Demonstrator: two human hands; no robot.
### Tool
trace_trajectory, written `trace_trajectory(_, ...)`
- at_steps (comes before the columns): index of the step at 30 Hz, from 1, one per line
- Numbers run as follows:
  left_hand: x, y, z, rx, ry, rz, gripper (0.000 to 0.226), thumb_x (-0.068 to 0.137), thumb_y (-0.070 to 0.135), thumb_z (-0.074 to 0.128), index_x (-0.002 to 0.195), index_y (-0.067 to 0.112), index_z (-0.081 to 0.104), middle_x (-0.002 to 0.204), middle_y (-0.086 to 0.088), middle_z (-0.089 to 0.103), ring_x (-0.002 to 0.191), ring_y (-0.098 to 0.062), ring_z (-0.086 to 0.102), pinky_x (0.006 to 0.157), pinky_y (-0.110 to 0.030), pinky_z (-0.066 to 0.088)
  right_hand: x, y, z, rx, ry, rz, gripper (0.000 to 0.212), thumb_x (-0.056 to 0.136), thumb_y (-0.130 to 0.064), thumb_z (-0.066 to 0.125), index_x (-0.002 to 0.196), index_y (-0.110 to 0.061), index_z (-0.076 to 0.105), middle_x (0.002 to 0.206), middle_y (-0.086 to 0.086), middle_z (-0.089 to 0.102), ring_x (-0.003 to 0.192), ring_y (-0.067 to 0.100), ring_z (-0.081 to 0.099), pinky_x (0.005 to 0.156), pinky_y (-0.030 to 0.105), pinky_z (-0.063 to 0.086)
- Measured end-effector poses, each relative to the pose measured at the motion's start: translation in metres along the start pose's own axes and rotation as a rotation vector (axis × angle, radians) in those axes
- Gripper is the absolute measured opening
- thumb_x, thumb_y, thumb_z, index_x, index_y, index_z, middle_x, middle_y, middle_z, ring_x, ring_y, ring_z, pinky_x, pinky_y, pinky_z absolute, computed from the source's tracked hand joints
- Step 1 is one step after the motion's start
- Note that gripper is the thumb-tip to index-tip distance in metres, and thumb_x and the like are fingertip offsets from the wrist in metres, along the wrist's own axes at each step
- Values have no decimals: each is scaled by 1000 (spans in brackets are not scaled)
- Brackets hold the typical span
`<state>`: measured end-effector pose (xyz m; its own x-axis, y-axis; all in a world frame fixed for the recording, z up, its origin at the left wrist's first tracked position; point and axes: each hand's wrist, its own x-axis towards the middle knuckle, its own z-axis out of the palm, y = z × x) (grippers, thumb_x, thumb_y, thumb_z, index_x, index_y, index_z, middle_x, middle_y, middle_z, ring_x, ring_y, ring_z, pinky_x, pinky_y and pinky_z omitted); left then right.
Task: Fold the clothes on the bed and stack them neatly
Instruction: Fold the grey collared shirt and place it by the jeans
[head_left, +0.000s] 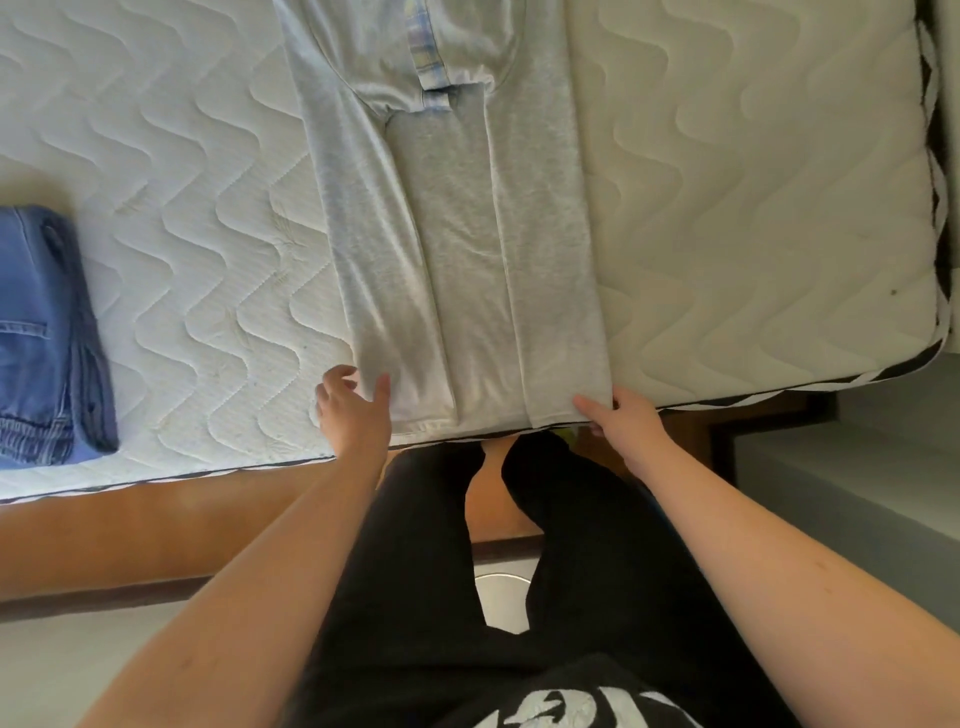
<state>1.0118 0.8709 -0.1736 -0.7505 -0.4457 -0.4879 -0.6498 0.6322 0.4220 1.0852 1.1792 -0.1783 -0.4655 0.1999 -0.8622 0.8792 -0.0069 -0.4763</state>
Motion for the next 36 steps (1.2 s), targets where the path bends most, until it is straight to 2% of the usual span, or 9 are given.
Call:
trace_trajectory(3,9,-18,-7,22,-176,-147,52,87,43,70,123,12,51,116,-7,57,101,-24,57,83,-37,46,0,1,5,160,-15,59,39,91,-28,68,127,-20,58,115,-4,66,105,15,62,94,36,53)
trace_trajectory(8,11,-22,-16,54,-337,-109,39,87,43,70,100,8,64,90,-9,67,83,-28,63,74,-41,52,-10,-6,15,440,-42,164,33,89,-20,69,120,-22,58,119,3,68,106,21,67,82,32,57)
trace_trajectory(11,4,-26,-20,8,-365,-69,34,90,42,66,100,11,58,91,-5,66,83,-25,64,72,-39,52,-16,-8,19,447,34,160,29,88,-20,71,115,-23,60,112,3,70,98,18,71,76,31,58)
trace_trajectory(16,-9,-42,-26,-333,-372,-240,22,93,29,67,109,21,53,103,-3,71,77,-19,73,69,-28,58,-20,-8,21,324,166,137,30,85,-25,75,111,-20,61,107,4,70,90,17,72,69,26,58)
trace_trajectory(20,-8,-52,-27,-209,-338,-188,30,94,27,64,121,21,53,109,0,70,86,-13,68,65,-23,48,-23,-5,27,-130,340,73,51,81,-34,78,120,-16,50,105,-3,57,94,17,60,71,29,48)
trace_trajectory(23,-12,-51,-25,-148,-302,-119,41,92,24,65,129,23,47,115,3,60,96,-17,62,69,-25,46,-30,-7,40,-427,472,-146,45,84,-40,72,113,-18,47,107,-1,50,94,18,54,74,32,47)
trace_trajectory(28,-23,-42,-17,0,-59,51,36,91,25,65,122,21,48,118,-1,47,106,-18,49,80,-33,43,-29,-22,78,-857,280,-428,31,96,-42,55,109,-14,53,100,-1,54,88,18,57,78,35,52)
trace_trajectory(31,-20,-30,-8,97,-183,288,25,92,24,64,116,19,57,109,5,49,106,-21,52,88,-34,44,-20,-27,93,-1082,227,-408,36,100,-40,44,115,-9,54,108,6,57,94,22,59,82,36,52)
trace_trajectory(36,-17,-21,7,492,-300,635,42,93,31,62,132,22,51,130,-1,51,121,-23,47,102,-37,36,-16,-30,98,-1249,202,-423,24,99,-26,43,110,-11,58,105,6,60,89,23,60,72,32,44)
